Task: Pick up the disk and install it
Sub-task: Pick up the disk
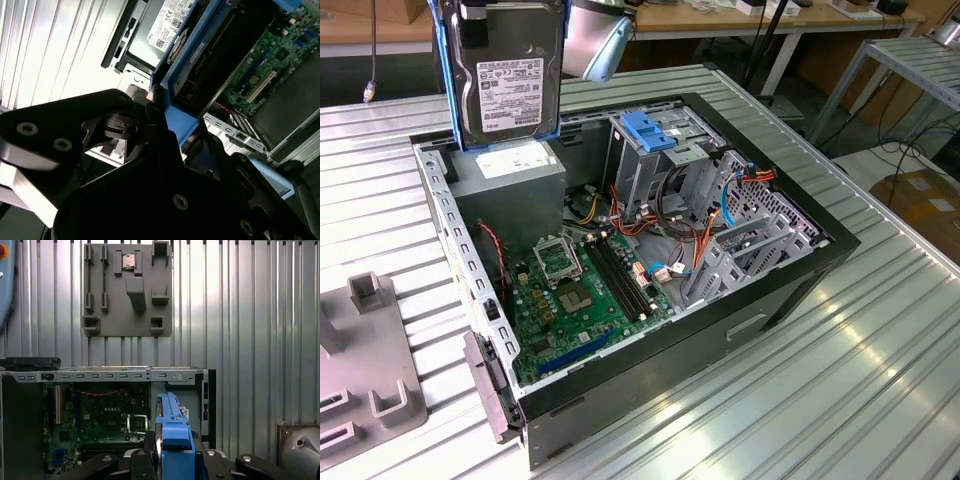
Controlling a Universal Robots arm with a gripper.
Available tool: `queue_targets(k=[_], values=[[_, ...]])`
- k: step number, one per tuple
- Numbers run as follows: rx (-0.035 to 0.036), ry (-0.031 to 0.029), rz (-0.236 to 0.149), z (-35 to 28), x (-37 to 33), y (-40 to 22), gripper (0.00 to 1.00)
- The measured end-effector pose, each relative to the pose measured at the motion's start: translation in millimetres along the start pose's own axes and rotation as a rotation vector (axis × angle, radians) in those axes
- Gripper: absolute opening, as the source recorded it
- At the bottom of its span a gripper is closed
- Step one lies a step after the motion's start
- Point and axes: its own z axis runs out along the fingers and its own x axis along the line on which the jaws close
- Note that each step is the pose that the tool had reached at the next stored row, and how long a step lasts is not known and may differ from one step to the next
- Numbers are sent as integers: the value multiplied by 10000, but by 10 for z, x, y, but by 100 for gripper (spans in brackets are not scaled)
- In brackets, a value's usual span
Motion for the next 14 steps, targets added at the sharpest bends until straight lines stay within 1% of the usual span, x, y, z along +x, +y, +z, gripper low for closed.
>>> queue_targets(k=[1, 2, 3, 4, 8, 10, 12, 14], values=[[1, -1, -1, 1, 11, -87, 37], [0, 0, 0, 1, 25, -132, 37], [0, 0, 0, 2, 39, -208, 37], [-1, 0, 0, 3, 40, -309, 37], [0, -1, 1, 4, 38, -428, 37], [0, -1, -1, 6, 38, -519, 37], [0, -1, 1, 6, 37, -572, 37], [0, 0, -1, 6, 36, -637, 37]])
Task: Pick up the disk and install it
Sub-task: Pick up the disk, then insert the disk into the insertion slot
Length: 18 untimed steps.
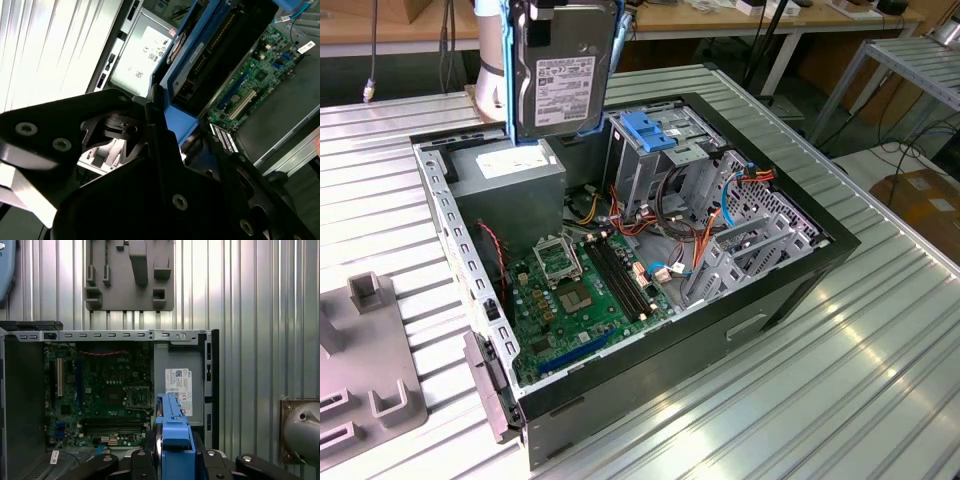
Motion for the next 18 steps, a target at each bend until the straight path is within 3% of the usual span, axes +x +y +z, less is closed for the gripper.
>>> queue_targets(k=[3, 12, 18], values=[[0, 0, 1, 1, -1, -87, 37], [0, -1, 0, 1, 0, -107, 37], [0, 0, 0, -1, 84, -108, 37]])
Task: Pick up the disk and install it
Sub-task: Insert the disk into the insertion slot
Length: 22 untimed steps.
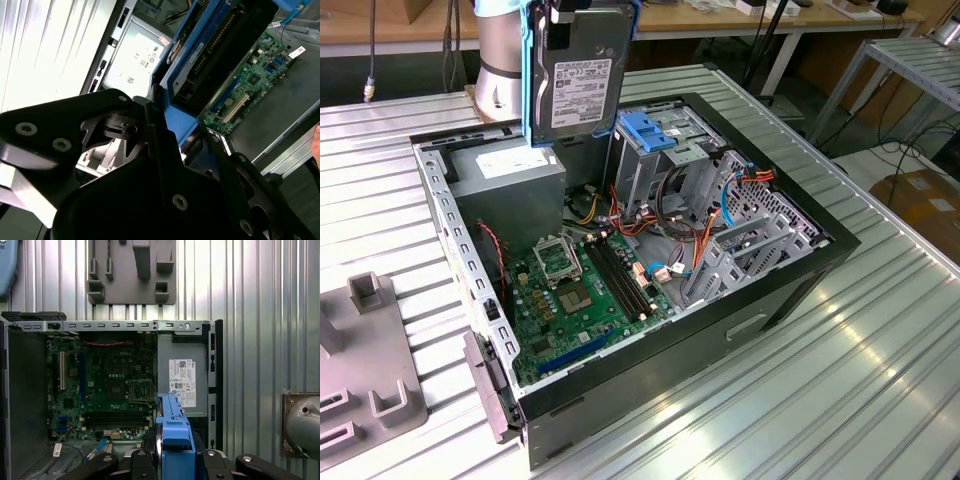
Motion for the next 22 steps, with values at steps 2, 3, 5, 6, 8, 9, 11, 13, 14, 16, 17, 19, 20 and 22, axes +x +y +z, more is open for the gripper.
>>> queue_targets(k=[2, 3, 5, 6, 8, 9, 11, 13, 14, 16, 17, 19, 20, 22], values=[[0, 0, 1, 0, 43, -1, 37], [0, -1, 0, -1, 57, -1, 37], [0, -1, 1, -1, 72, -2, 37], [0, -1, 1, -1, 80, -2, 37], [0, -1, 1, -1, 94, -3, 37], [0, -1, 1, -1, 103, -3, 37], [0, 0, 1, -2, 125, -4, 37], [0, 0, 0, -2, 166, -6, 37], [0, -1, 0, -2, 186, -7, 37], [1, -1, 1, -3, 213, -9, 37], [0, 0, 1, -3, 231, -11, 37], [0, -1, 1, -3, 255, -13, 37], [0, 0, 1, -4, 278, -14, 37], [0, -1, 1, -4, 322, -16, 37]])
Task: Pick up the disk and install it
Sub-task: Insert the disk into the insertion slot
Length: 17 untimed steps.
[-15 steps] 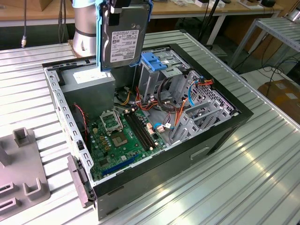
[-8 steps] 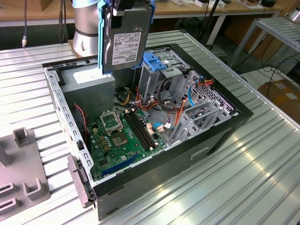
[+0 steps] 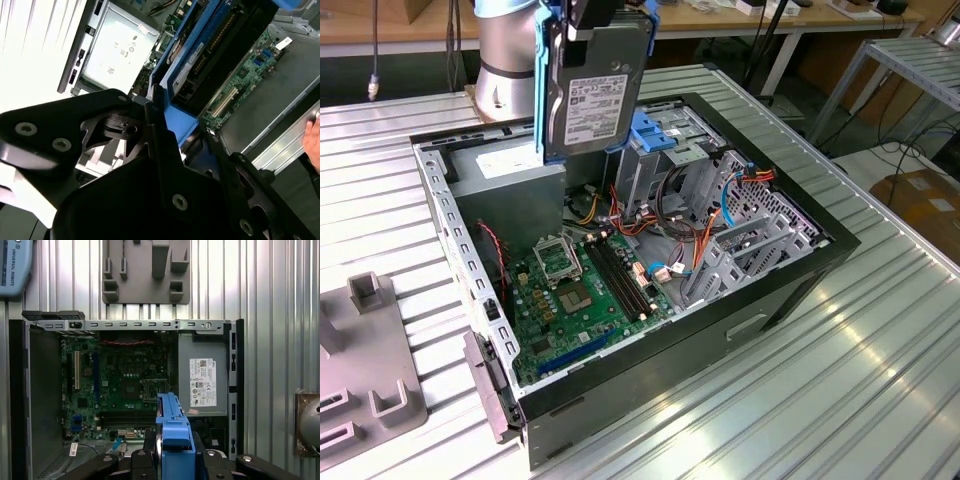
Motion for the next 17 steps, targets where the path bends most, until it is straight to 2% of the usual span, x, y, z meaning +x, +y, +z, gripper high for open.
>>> queue_targets(k=[9, 13, 17], values=[[1, 1, -1, -1, 130, -7, 37], [57, -2, 1, 7, 156, -8, 37], [61, 0, 2, 9, 202, -19, 37]])
